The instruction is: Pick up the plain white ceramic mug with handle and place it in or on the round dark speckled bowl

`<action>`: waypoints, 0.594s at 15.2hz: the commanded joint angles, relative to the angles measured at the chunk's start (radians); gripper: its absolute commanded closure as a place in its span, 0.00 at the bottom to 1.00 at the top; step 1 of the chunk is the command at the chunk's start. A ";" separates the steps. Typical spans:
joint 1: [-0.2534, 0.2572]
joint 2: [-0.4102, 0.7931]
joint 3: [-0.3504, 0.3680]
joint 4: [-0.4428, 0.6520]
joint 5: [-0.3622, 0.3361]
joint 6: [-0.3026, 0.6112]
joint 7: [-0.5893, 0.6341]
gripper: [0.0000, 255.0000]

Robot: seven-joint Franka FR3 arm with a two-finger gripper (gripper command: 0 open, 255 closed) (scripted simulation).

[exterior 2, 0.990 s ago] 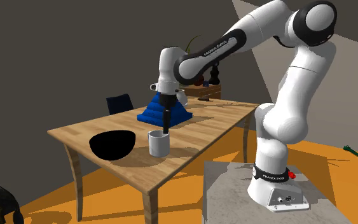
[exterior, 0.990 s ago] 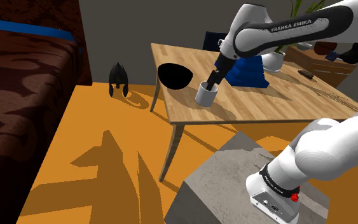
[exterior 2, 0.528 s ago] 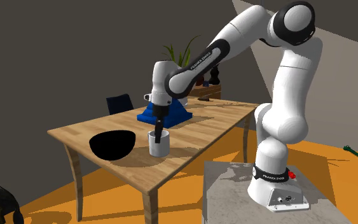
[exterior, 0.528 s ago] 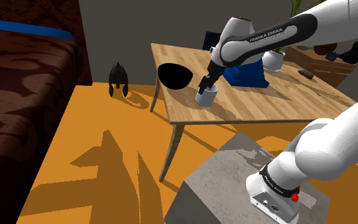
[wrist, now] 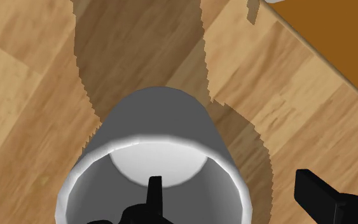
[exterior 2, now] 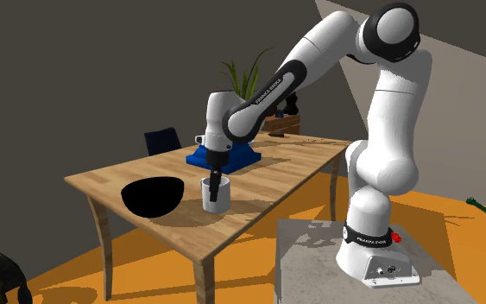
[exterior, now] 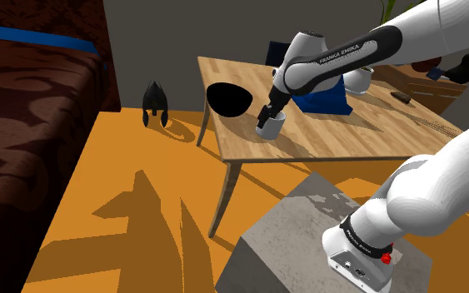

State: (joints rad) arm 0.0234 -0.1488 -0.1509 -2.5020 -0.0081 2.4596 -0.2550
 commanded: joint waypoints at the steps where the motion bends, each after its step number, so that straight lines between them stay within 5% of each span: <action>1: 0.000 0.000 0.000 0.000 0.000 0.001 0.000 0.00; 4: 0.000 0.000 0.000 0.000 0.000 0.001 0.000 0.00; 5: 0.000 0.000 0.000 0.000 0.000 0.001 0.000 1.00; 9: 0.000 0.000 0.000 0.000 0.000 0.001 0.000 1.00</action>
State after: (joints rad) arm 0.0234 -0.1488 -0.1509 -2.5023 -0.0080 2.4601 -0.2550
